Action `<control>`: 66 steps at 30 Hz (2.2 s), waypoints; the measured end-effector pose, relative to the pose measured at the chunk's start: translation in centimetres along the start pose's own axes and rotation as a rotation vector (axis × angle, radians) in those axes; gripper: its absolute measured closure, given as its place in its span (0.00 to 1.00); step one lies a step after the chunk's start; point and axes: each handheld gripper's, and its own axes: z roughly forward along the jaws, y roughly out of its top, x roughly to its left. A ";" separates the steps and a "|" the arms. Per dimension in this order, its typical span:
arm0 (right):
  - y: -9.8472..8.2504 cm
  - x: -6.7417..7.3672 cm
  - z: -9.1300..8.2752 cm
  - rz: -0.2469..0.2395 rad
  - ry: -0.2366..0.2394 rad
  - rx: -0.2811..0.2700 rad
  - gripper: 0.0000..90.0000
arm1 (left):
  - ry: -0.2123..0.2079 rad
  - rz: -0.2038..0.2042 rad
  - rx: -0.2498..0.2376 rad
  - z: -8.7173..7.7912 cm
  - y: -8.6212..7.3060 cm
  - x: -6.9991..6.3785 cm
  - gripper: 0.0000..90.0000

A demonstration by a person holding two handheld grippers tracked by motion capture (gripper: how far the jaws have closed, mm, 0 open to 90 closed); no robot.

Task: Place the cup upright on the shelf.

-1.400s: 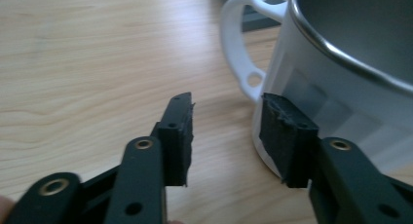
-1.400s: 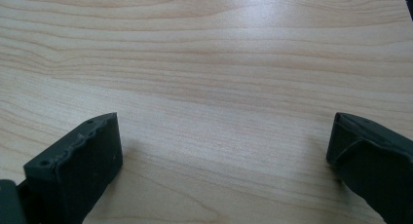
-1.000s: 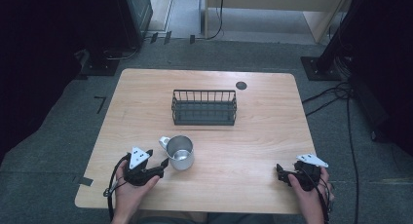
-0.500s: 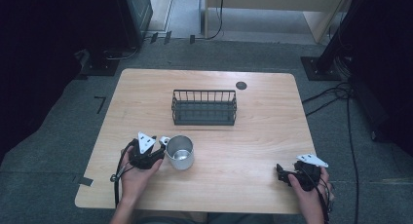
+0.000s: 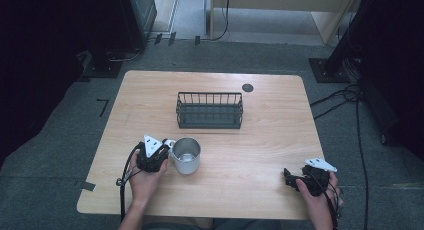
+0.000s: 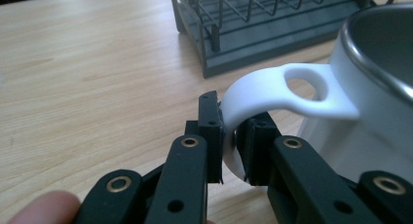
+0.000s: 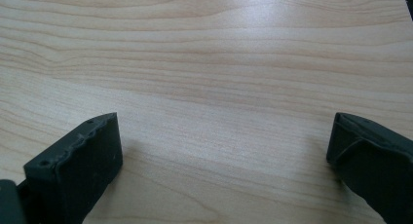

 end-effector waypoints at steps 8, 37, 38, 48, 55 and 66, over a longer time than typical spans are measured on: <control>0.0 0.0 0.0 0.000 0.000 0.000 0.00 | 0.029 -0.004 -0.030 0.0 1.0 -0.8 0.93; 0.0 0.0 0.0 0.003 0.001 -0.001 0.00 | 0.033 -0.033 -0.124 2.0 10.5 -1.4 0.93; 0.0 0.0 0.0 0.002 0.001 -0.001 0.00 | 0.034 -0.035 -0.128 2.1 10.8 -1.4 0.93; 0.0 0.0 0.0 0.002 0.001 -0.001 0.00 | 0.051 -0.038 -0.135 3.9 13.7 -1.8 0.94; 0.0 0.0 0.0 0.002 0.001 -0.001 0.00 | 0.066 -0.045 -0.134 5.3 14.9 -1.9 0.93; 0.0 0.0 0.0 0.002 0.001 -0.001 0.00 | 0.086 -0.074 -0.127 7.9 15.8 -1.8 0.94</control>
